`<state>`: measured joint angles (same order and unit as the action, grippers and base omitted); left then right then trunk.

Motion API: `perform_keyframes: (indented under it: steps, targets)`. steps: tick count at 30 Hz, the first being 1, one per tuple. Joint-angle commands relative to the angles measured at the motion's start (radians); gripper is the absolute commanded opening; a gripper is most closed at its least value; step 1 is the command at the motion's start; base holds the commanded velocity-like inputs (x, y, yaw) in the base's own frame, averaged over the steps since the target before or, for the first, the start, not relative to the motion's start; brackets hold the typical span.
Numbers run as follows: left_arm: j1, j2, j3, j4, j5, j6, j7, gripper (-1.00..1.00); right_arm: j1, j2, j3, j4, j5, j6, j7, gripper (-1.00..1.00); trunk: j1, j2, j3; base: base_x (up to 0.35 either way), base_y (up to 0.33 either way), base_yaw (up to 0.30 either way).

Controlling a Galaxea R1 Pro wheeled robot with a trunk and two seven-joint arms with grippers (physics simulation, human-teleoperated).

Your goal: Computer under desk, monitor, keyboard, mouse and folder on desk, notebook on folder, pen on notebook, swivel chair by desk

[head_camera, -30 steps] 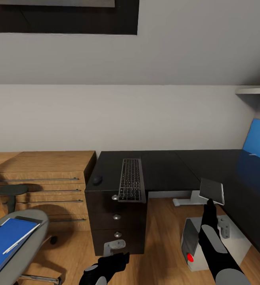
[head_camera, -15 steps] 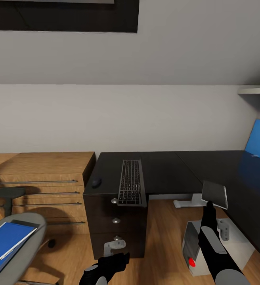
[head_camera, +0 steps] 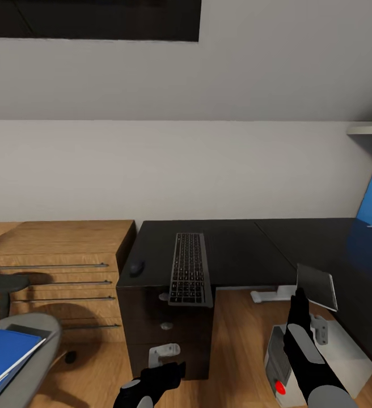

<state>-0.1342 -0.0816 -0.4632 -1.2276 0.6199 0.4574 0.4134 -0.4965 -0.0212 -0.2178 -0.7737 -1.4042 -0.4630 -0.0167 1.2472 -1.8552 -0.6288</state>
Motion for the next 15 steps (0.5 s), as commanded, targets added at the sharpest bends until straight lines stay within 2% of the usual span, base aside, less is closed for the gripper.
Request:
perform_keyframes:
  steps: [1,7,15]
  targets:
    - [-0.001,0.000,-0.002,-0.001,0.010,0.001,0.010,1.00,0.000,0.000,0.001,-0.001,-0.006,-0.003,-0.002,1.00,0.000,-0.001,-0.001,0.027,0.003,0.000]
    - [-0.001,0.000,-0.016,-0.001,0.011,0.001,0.009,1.00,0.000,0.000,0.001,-0.001,-0.006,-0.003,-0.002,1.00,0.000,-0.001,-0.001,0.027,0.004,0.000]
    - [-0.001,-0.001,-0.021,0.020,0.010,0.001,0.011,1.00,0.000,0.000,0.001,-0.001,-0.006,-0.004,-0.002,1.00,0.000,-0.001,-0.001,0.162,0.012,0.000]
